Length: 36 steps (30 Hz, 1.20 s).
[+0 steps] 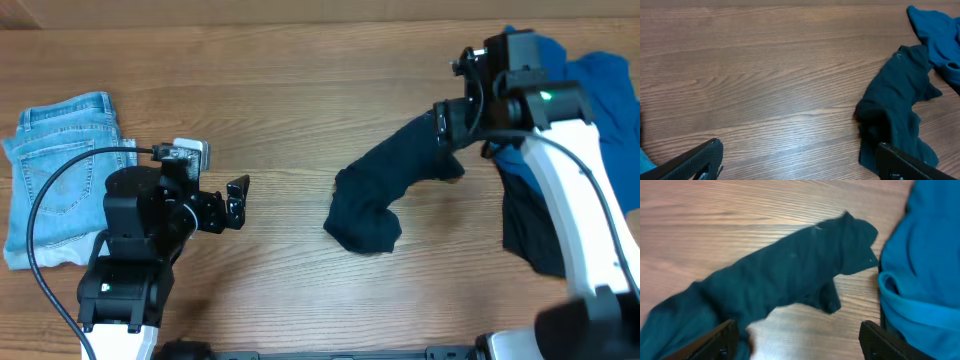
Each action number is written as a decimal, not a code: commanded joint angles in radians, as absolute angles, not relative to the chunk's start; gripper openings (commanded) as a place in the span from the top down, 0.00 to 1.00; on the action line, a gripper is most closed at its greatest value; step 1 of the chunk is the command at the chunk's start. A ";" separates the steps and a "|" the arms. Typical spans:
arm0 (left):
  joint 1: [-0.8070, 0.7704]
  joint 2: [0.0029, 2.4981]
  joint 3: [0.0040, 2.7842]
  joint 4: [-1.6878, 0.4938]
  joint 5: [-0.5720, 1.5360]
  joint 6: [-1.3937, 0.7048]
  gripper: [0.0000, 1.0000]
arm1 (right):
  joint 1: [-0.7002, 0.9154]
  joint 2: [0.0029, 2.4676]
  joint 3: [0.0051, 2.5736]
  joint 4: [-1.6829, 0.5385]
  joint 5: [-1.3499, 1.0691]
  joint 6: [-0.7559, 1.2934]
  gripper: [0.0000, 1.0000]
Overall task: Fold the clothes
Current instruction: 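Grasp the dark navy shirt from the pile with the right gripper and drag it left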
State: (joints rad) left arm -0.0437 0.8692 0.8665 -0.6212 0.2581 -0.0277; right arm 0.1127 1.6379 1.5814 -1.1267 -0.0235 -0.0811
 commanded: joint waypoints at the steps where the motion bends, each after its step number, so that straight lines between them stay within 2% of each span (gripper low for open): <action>1: -0.040 0.870 0.895 -0.616 0.256 -0.038 0.00 | 0.044 1.765 1.565 -1.070 0.031 0.223 0.23; 7: -0.040 0.870 0.895 -0.617 0.256 -0.038 0.00 | -0.023 1.954 1.565 -0.944 -0.123 0.267 0.33; 13: -0.040 0.870 0.895 -0.620 0.256 -0.037 0.00 | -0.031 2.071 1.564 -0.913 -0.106 0.306 0.33; 23: -0.040 0.870 0.895 -0.625 0.256 -0.038 0.00 | -0.030 2.090 1.536 -0.866 -0.106 0.333 0.34; 25: -0.040 0.870 0.895 -0.625 0.256 -0.038 0.00 | -0.030 2.090 1.511 -0.839 -0.107 0.353 0.41; 27: -0.040 0.870 0.895 -0.628 0.256 -0.038 0.00 | -0.028 2.090 1.493 -0.823 -0.115 0.353 0.54; 28: -0.040 0.870 0.895 -0.628 0.256 -0.038 0.00 | -0.028 2.090 1.493 -0.820 -0.115 0.353 0.69; 29: -0.040 0.870 0.895 -0.628 0.256 -0.038 0.00 | -0.028 2.090 1.493 -0.815 -0.123 0.353 0.91; 30: -0.040 0.870 0.895 -0.628 0.256 -0.038 0.00 | -0.028 2.089 1.494 -0.809 -0.133 0.353 0.96; 36: -0.040 0.870 0.895 -0.628 0.256 -0.037 0.00 | -0.028 1.961 1.689 -0.916 -0.087 0.323 0.96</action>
State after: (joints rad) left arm -0.0437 0.8692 0.8665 -0.6292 0.2581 -0.0277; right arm -0.0265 2.0827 1.5585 -0.8986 -0.1204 0.3466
